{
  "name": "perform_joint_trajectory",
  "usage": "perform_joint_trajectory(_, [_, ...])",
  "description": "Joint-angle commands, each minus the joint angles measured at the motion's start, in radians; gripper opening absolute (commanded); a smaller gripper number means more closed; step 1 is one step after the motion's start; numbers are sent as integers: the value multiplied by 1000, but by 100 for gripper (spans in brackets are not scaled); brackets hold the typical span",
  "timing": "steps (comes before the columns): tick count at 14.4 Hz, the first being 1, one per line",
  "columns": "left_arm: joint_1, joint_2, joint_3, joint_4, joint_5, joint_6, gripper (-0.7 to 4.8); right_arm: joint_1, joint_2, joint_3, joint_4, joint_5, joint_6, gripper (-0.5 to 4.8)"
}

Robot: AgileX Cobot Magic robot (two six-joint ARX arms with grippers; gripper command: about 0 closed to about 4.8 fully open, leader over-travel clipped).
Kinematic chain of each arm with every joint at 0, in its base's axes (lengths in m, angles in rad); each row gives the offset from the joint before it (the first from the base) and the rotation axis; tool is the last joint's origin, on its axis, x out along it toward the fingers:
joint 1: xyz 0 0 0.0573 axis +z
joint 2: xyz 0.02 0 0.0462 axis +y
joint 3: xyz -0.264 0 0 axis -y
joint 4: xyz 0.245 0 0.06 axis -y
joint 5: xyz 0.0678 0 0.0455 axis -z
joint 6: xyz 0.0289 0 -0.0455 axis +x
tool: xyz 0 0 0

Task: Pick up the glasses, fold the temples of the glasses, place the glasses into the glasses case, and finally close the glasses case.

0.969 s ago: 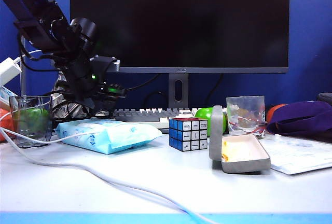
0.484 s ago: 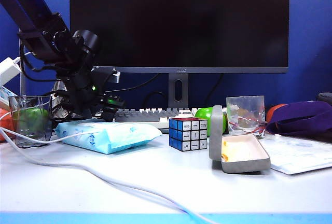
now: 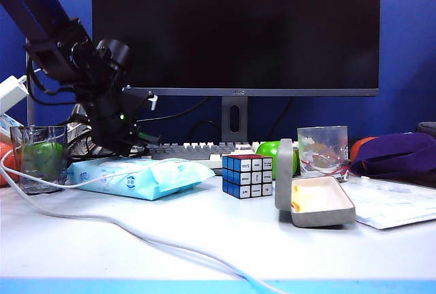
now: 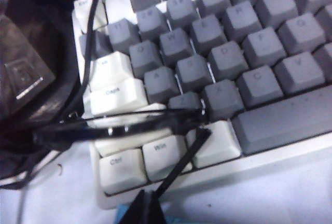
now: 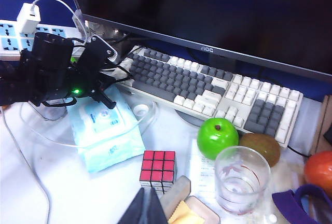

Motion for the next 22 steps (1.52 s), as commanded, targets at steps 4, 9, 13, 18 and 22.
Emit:
perform_joint_trajectory(4, [-2,-203,12,-72,174,-62,-7,0,-2,3,17,-5,-3,-1])
perform_joint_trajectory(9, [-1,-238,13,-127,202,317,317,0,-4,3,16,-5,-3,-1])
perform_joint_trajectory(13, [16,-134,15,-82,216,606,321,0,-5,3,-2,-5,-3,-1])
perform_joint_trajectory(18, [75,-36,81,39,199,600,299,0,-3,3,-7,-4,-3,-1])
perform_joint_trajectory(22, [100,19,122,29,228,592,268,0,17,3,-2,-5,-4,-1])
